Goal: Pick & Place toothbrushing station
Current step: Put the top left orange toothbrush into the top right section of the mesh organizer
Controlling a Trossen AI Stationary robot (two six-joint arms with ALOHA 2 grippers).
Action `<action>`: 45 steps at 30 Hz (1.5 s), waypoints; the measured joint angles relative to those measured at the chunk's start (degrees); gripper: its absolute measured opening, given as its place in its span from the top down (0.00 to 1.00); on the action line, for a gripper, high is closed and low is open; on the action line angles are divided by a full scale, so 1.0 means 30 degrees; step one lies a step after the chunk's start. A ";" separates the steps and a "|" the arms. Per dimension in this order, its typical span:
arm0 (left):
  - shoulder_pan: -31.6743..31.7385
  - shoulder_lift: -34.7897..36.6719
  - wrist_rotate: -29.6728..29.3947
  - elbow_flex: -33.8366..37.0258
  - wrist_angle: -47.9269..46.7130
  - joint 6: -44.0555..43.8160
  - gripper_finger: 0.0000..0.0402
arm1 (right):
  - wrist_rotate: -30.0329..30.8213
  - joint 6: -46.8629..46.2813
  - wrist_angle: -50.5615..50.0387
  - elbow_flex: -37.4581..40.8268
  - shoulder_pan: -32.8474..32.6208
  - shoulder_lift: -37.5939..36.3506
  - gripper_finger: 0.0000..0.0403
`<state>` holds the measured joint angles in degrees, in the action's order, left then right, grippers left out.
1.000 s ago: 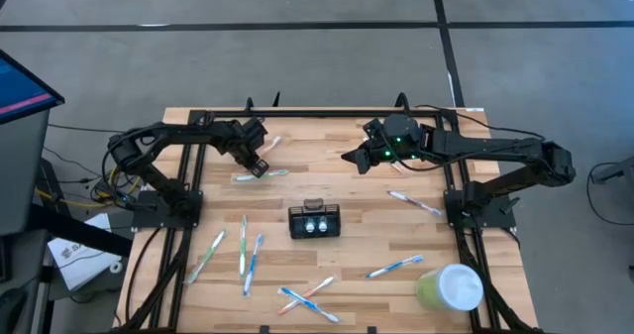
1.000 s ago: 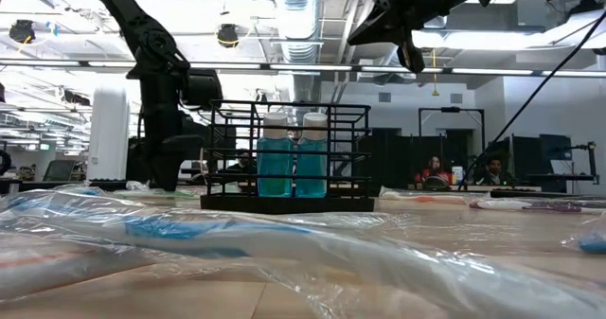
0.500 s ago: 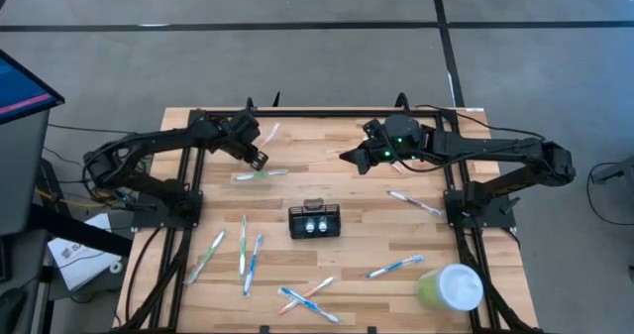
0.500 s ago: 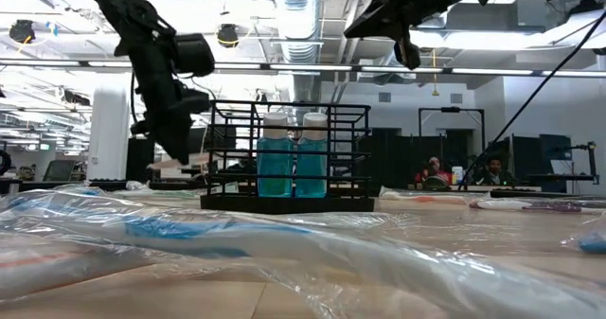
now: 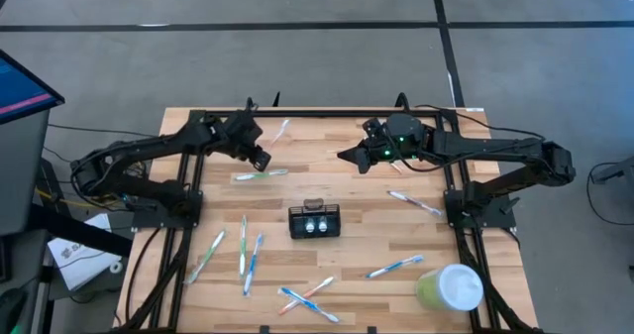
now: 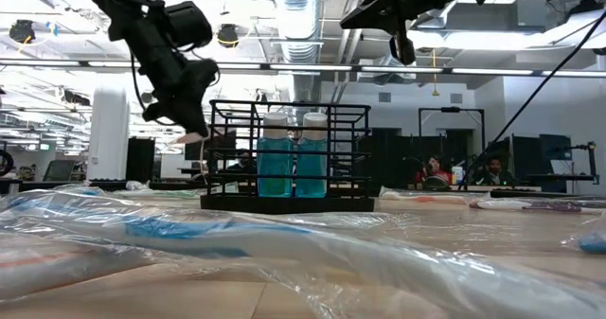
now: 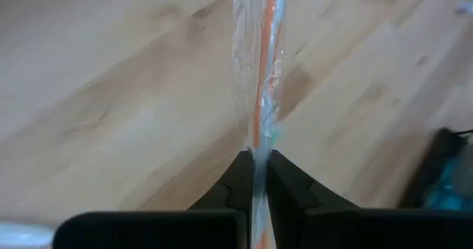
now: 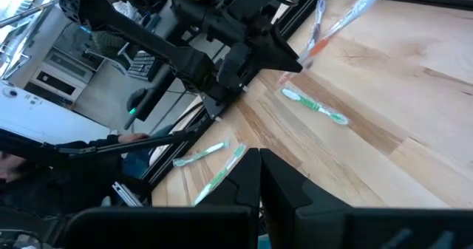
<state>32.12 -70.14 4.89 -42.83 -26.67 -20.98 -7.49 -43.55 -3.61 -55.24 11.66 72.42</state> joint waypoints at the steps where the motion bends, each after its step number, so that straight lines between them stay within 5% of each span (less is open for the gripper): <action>1: -0.0135 0.0053 0.0086 0.0000 0.0267 -0.0202 0.98 | 0.0000 0.0001 0.0005 0.0000 0.0000 0.0000 1.00; 10: -0.1297 0.0062 0.1474 -0.0007 0.3655 -0.1776 0.98 | -0.0125 -0.0502 0.0041 0.0000 -0.0006 0.0000 0.98; 27: -0.4109 0.0062 0.3398 -0.0007 1.2286 -0.5022 0.98 | -0.0046 -0.0727 0.3092 0.0007 0.0058 0.0000 0.67; 45: -0.6107 0.0062 0.3342 -0.0015 1.6669 -0.7172 0.98 | 0.1333 -0.0640 0.6852 0.0007 0.0437 0.0007 0.63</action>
<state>13.80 -69.95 14.92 -42.87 23.33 -42.50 -3.49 -45.47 16.94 -55.22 12.97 72.44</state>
